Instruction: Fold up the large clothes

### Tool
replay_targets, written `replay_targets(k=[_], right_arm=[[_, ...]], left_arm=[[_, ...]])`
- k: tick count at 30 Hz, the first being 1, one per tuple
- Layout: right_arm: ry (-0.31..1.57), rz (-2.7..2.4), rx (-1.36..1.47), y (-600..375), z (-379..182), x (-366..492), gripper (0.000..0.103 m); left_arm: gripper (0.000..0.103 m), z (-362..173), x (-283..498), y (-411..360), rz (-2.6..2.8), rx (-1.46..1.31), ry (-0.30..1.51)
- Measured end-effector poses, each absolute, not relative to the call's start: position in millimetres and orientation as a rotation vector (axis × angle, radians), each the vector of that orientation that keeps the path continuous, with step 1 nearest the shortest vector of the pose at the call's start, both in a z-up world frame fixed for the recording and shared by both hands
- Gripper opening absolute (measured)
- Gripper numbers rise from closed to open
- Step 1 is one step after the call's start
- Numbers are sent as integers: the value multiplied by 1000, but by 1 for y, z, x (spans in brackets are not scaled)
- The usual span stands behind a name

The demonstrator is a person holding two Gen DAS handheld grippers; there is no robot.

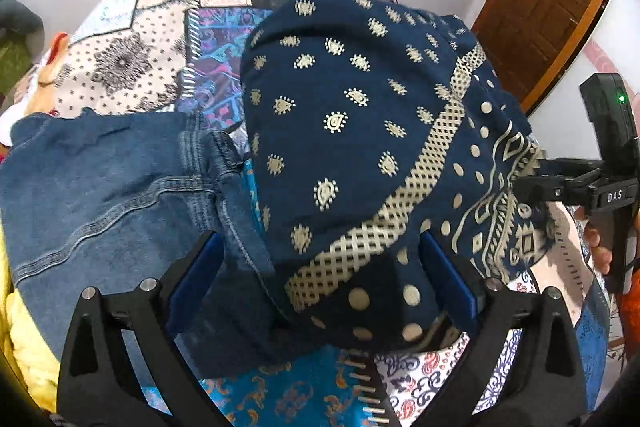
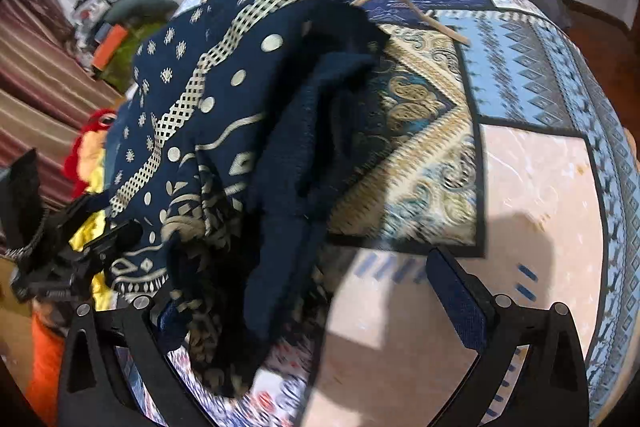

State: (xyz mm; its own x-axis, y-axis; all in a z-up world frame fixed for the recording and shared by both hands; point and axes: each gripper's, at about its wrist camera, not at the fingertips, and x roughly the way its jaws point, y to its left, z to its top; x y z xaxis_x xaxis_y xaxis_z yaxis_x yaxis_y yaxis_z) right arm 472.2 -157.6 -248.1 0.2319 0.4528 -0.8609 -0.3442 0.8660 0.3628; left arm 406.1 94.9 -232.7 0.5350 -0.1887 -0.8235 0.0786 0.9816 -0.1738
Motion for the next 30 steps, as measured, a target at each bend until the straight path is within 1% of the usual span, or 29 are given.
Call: replay_targets(k=[4, 7, 9, 14, 17, 19, 22, 25, 27, 30], right_arm=[[1142, 485, -38, -170, -225, 461, 103], [1078, 417, -106, -173, -203, 458, 103], [1031, 450, -81, -172, -186, 459, 103], [1001, 555, 79, -157, -158, 484, 103], [1008, 599, 108, -133, -159, 503, 103], [1033, 604, 85, -114, -170, 519, 103], [1102, 569, 43, -98, -201, 538, 103], [1157, 538, 10, -96, -223, 560, 103], [1159, 541, 45, -104, -221, 571, 103], [1129, 499, 108, -121, -203, 579, 103]], left_arm=[[99, -210, 399, 95, -140, -55, 967], [99, -190, 405, 103, -96, -16, 912], [99, -181, 418, 108, -73, -7, 894], [99, -181, 463, 125, -32, -53, 901], [99, -191, 498, 132, -14, -111, 929], [99, -197, 515, 132, -6, -137, 932], [99, -201, 536, 134, 11, -144, 936], [99, -193, 545, 138, 55, -110, 892], [99, -185, 550, 144, 114, -80, 879], [99, -176, 541, 151, 81, -106, 872]])
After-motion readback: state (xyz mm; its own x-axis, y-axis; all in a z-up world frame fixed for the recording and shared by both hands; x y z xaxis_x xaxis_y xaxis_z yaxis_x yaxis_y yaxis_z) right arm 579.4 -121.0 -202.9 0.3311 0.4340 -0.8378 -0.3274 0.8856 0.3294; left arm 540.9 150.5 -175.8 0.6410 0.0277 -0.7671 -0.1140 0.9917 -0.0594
